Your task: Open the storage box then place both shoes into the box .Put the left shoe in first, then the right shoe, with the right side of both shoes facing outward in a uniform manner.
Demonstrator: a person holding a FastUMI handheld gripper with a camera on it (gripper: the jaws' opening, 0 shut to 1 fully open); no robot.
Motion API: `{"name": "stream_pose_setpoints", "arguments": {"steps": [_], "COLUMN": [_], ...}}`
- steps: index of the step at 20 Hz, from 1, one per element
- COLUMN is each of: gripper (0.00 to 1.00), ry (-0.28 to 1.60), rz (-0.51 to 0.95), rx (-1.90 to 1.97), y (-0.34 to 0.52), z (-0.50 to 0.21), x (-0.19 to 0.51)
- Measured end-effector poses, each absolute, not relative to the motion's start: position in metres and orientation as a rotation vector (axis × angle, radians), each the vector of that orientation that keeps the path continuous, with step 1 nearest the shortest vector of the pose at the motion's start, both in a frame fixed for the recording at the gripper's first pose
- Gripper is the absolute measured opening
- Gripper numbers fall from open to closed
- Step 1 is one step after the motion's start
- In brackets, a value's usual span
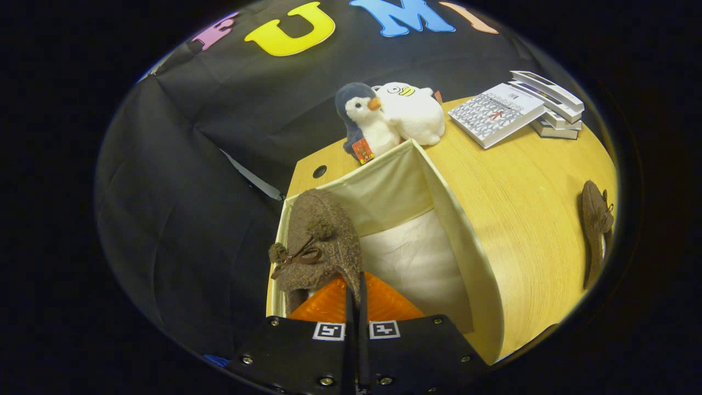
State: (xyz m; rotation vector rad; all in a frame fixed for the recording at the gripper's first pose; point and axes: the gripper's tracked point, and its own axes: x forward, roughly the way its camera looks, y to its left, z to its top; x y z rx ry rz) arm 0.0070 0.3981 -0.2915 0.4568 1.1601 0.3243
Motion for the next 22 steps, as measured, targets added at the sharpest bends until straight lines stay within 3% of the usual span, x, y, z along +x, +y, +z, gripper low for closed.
{"name": "stream_pose_setpoints", "arguments": {"steps": [2, 4, 9, 16, 22], "gripper": [0.02, 0.09, 0.98, 0.98, 0.98], "ry": [1.176, 1.163, 1.038, 0.805, 0.695], "rz": [0.340, 0.388, 0.504, 0.559, 0.499], "rx": [0.440, 0.453, 0.333, 0.192, 0.072], "y": [0.401, 0.413, 0.406, 0.347, 0.264], "z": [-0.296, -0.295, -0.255, -0.184, -0.169], "x": [0.002, 0.003, 0.008, 0.018, 0.026]}}
